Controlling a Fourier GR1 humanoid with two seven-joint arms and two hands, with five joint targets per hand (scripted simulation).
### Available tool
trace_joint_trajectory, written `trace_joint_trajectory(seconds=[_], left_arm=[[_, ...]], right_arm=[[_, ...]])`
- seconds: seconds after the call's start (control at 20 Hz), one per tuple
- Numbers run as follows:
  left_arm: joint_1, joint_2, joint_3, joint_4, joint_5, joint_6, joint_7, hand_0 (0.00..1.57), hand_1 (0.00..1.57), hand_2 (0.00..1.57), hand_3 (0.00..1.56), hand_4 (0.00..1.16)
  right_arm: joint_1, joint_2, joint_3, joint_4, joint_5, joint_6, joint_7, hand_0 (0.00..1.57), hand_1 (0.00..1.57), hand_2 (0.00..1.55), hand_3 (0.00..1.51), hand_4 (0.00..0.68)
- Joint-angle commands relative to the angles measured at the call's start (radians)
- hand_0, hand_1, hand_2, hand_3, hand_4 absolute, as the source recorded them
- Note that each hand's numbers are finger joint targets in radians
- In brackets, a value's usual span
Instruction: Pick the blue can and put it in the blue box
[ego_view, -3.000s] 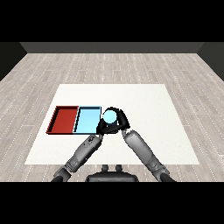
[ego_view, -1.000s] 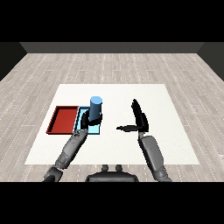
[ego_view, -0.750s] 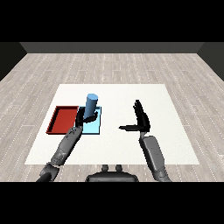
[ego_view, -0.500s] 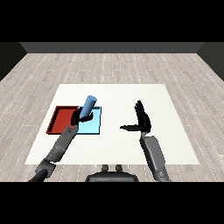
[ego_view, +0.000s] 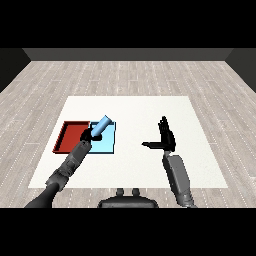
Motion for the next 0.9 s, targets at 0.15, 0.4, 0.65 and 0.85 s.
trace_joint_trajectory(seconds=[0.15,0.4,0.65,0.85], left_arm=[[-0.135,-0.057,-0.059,0.253,-0.085,-0.152,0.175,1.21,1.21,1.06,0.00,0.83],[-0.121,-0.100,0.020,0.263,0.002,-0.380,0.101,1.08,1.08,1.03,0.62,0.84],[-0.101,-0.074,0.061,0.291,0.007,-0.137,0.069,0.00,0.00,0.00,0.00,0.00],[-0.059,-0.042,0.125,0.197,0.056,0.123,-0.067,0.00,0.00,0.00,0.00,0.00]], right_arm=[[-0.032,-0.021,-0.060,0.057,-0.028,0.007,-0.007,0.00,0.00,0.00,0.00,0.000],[0.015,-0.035,-0.070,0.080,-0.044,0.051,-0.062,0.00,0.00,0.00,0.00,0.000],[0.029,-0.053,-0.084,0.084,-0.052,0.071,-0.076,0.00,0.00,0.00,0.00,0.000],[0.000,-0.027,-0.065,0.116,-0.021,0.038,-0.083,0.00,0.00,0.00,0.00,0.000]])
